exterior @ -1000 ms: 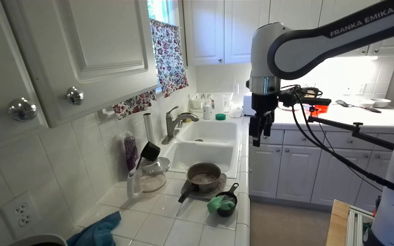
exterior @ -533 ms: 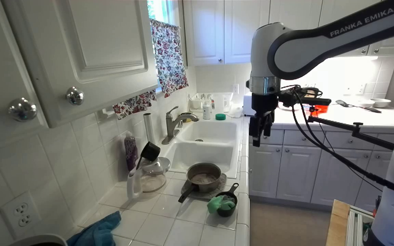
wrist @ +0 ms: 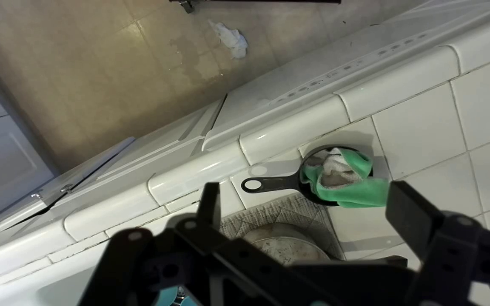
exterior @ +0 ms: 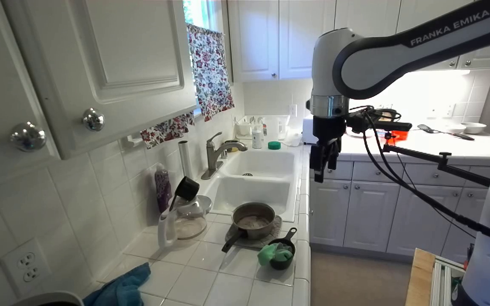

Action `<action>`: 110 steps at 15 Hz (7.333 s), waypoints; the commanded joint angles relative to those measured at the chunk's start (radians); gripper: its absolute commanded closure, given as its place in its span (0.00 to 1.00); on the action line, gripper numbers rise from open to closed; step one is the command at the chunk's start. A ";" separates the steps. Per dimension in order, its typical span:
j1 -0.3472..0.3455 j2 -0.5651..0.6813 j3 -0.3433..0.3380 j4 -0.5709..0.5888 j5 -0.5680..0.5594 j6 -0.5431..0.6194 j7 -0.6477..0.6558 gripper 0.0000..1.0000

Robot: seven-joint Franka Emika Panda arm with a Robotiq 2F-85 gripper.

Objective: Take the towel out of the small black pot and then spill the water in the pan into the sink then place the pot back

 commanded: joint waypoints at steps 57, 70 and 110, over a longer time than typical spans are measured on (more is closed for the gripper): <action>0.127 0.785 0.121 0.213 -0.128 0.355 0.123 0.56; 0.132 0.666 0.131 0.176 -0.076 0.272 0.057 0.99; 0.134 0.553 0.093 0.213 0.060 -0.037 -0.650 0.21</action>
